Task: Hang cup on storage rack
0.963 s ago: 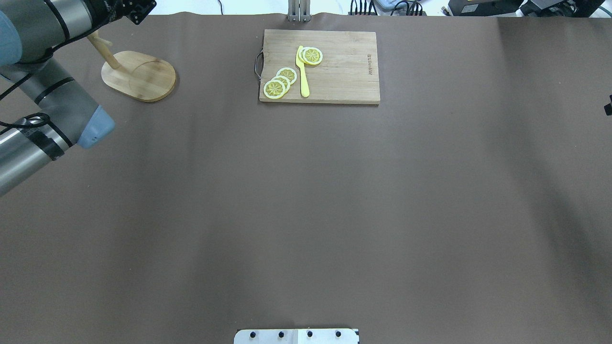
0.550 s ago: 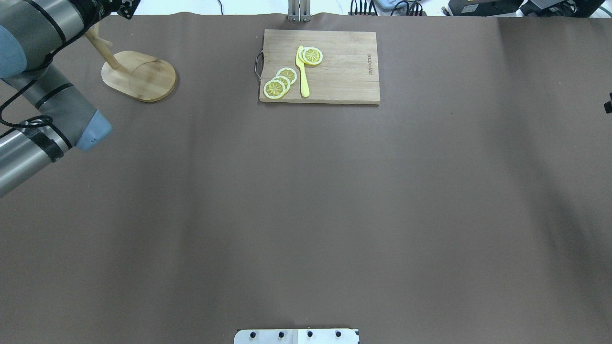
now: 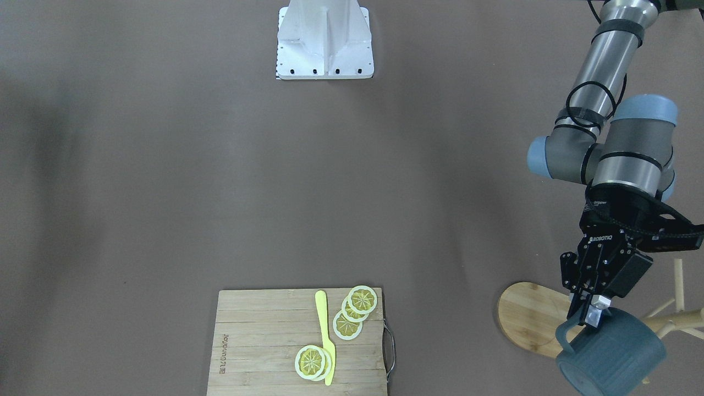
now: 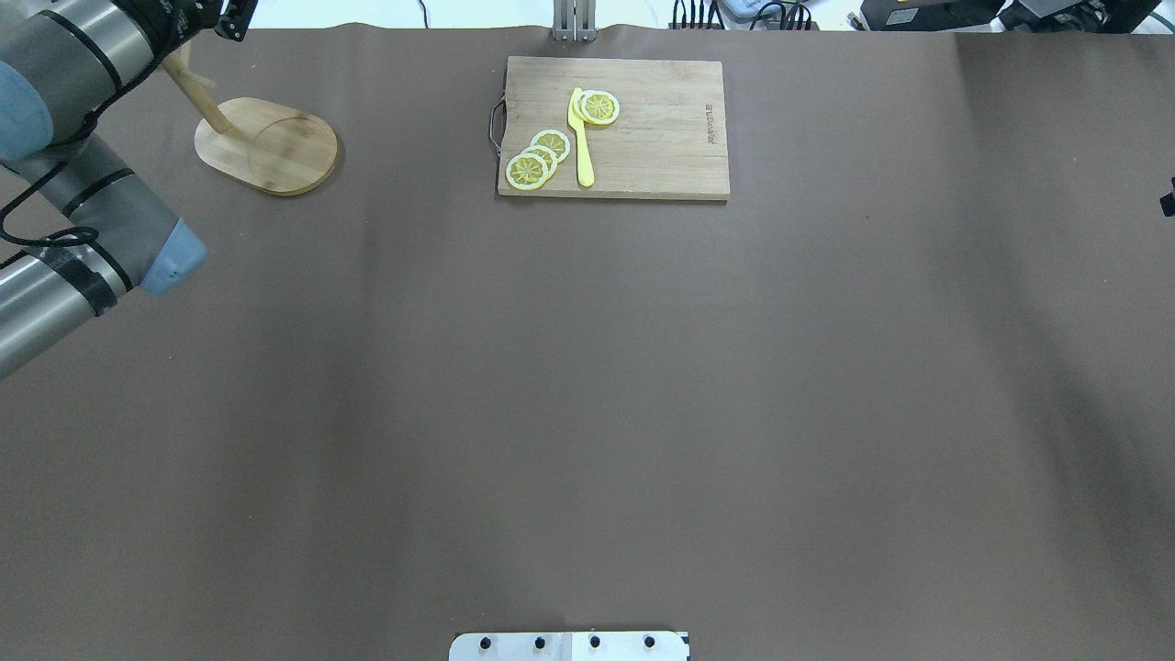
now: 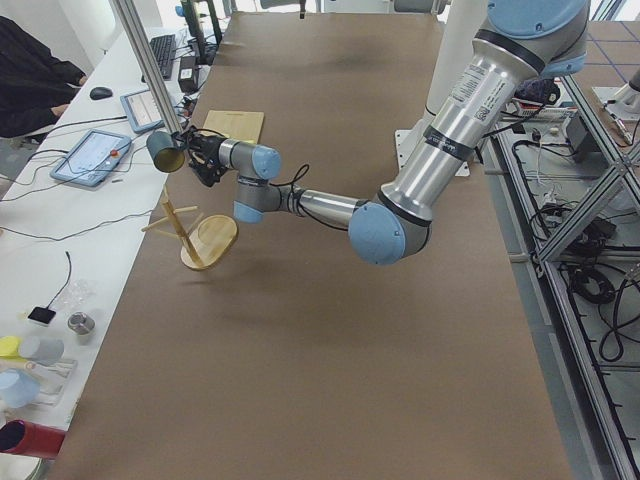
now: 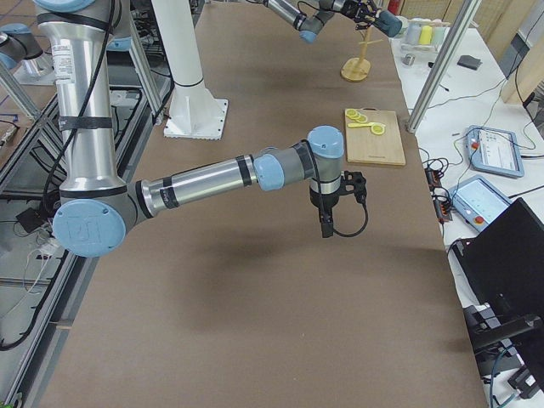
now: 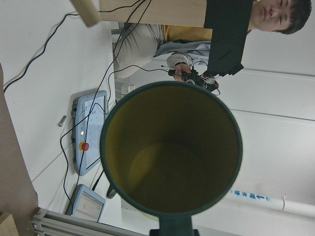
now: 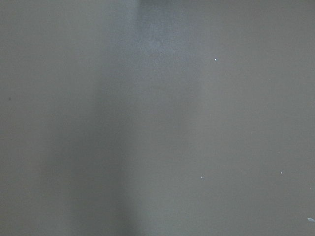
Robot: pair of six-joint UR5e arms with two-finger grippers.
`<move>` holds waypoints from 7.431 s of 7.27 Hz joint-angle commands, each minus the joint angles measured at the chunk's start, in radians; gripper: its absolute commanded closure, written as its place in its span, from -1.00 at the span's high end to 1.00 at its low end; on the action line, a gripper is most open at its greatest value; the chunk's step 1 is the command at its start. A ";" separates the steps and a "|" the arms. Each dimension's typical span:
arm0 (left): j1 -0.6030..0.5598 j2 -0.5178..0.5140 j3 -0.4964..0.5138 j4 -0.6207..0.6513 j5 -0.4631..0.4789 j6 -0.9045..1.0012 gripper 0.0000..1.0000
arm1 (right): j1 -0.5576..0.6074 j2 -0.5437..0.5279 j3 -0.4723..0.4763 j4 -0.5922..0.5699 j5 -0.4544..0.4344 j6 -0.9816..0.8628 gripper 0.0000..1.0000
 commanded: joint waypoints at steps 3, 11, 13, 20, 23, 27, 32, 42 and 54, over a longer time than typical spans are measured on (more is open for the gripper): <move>-0.002 0.000 0.067 -0.048 0.001 -0.056 -1.00 | 0.000 0.001 0.002 0.000 0.000 0.000 1.00; -0.028 0.047 0.093 -0.145 -0.009 -0.109 -1.00 | -0.001 0.006 0.002 0.000 0.000 0.003 1.00; -0.026 0.052 0.092 -0.156 -0.011 -0.123 -1.00 | 0.000 0.004 0.002 0.000 0.000 0.003 1.00; -0.025 0.104 0.092 -0.231 -0.040 -0.189 -1.00 | -0.001 0.004 0.000 0.000 -0.003 0.003 1.00; -0.019 0.122 0.093 -0.232 -0.040 -0.191 -1.00 | -0.001 0.004 0.000 -0.002 -0.002 0.005 1.00; -0.017 0.130 0.095 -0.229 -0.041 -0.189 -0.14 | -0.001 0.004 0.002 0.000 -0.003 0.005 1.00; -0.025 0.168 0.028 -0.228 -0.092 -0.227 0.97 | -0.001 0.001 0.000 0.000 -0.002 0.003 1.00; -0.305 0.455 -0.489 -0.200 -0.188 0.245 0.98 | 0.005 -0.025 -0.041 0.005 -0.002 -0.030 1.00; -0.522 0.602 -0.483 0.648 -0.225 2.019 0.97 | 0.171 -0.031 -0.208 -0.002 0.057 -0.104 1.00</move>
